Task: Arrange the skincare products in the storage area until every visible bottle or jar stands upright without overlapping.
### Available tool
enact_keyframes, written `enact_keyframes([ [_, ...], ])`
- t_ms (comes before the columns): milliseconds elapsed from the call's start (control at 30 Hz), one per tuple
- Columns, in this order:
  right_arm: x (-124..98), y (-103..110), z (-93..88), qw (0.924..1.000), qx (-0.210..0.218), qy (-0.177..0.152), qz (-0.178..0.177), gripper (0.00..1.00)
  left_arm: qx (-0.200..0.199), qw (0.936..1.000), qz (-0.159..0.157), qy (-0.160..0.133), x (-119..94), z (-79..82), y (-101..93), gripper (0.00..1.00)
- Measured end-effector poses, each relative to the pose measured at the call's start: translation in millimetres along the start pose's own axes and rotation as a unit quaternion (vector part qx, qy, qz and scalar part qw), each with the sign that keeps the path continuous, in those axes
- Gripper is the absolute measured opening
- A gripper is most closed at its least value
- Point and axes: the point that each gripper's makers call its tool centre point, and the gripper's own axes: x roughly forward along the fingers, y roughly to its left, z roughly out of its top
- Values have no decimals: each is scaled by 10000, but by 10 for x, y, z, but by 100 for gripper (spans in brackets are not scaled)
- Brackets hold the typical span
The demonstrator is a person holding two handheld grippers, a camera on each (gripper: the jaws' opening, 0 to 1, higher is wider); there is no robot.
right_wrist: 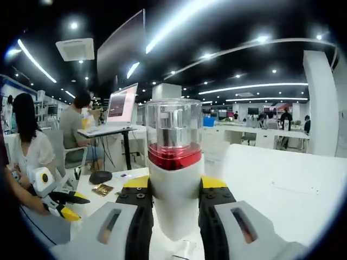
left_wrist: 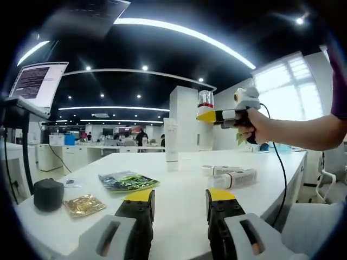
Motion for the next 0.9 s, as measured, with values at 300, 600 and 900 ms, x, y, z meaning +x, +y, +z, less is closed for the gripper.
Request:
enact_keyframes([
  [300,129,-416,-254,9997,-61,188,-161,30,15,10000,-2,0,0,-8,-15,38],
  [600,329,-695,-477,9991,236,219,-263,30,71,10000,-29,31,5,-25,-42,38],
  [900,477,-797,-694,9985,159,457,-274,30,140,9999,-33,25,-1,-33,-35,38],
])
